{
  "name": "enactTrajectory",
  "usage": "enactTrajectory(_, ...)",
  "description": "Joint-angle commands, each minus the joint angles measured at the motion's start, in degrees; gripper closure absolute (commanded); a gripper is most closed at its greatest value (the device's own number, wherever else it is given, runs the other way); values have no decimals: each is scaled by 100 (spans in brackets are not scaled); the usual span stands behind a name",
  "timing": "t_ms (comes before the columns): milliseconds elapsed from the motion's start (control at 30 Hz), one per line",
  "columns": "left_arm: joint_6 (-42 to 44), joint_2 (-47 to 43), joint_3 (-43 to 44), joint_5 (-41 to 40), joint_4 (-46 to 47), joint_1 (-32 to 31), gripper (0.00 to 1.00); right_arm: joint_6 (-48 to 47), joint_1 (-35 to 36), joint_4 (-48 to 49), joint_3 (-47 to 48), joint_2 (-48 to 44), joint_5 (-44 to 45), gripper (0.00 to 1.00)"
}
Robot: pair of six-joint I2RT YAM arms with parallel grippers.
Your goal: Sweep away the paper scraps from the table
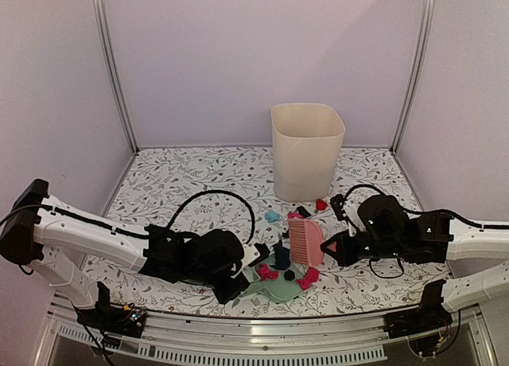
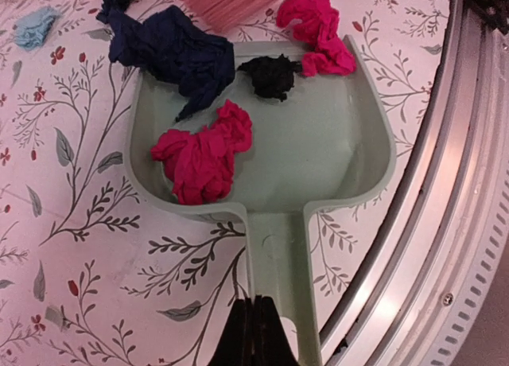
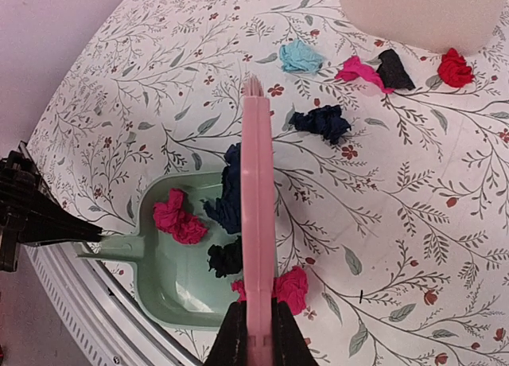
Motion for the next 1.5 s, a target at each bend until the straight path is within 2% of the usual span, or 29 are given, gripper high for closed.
enactTrajectory(0,-1,-19,-54,32,20,53,100,301,23,-492,143,-236,809,100)
enactTrajectory(133,-39,-84,-134,28,19,59,100,307,18,-661,203,-184,1057,100)
enactTrajectory(333,-81,-176,-229,39,0,57,100,830,18,-1594,491,177,1723,100)
enactTrajectory(633,-119,-232,-308,-20,13,55,100,1222,620,-1984,527,405,1248,100)
enactTrajectory(800,-89,-198,-297,-7,76,57,100,1053,993,-1423,504,438,641,100)
enactTrajectory(933,-72,-173,-308,35,150,56,100,799,1002,-565,405,344,399,100)
enactTrajectory(1067,-67,-157,-315,46,151,55,100,569,1003,-239,469,284,212,100)
enactTrajectory(1167,-86,-198,-356,46,164,59,100,549,1008,-462,537,119,603,100)
enactTrajectory(1333,-101,-240,-469,70,241,56,100,823,1002,-748,408,-176,1792,100)
enactTrajectory(1467,-116,-222,-489,101,283,52,100,906,996,-744,359,4,2467,100)
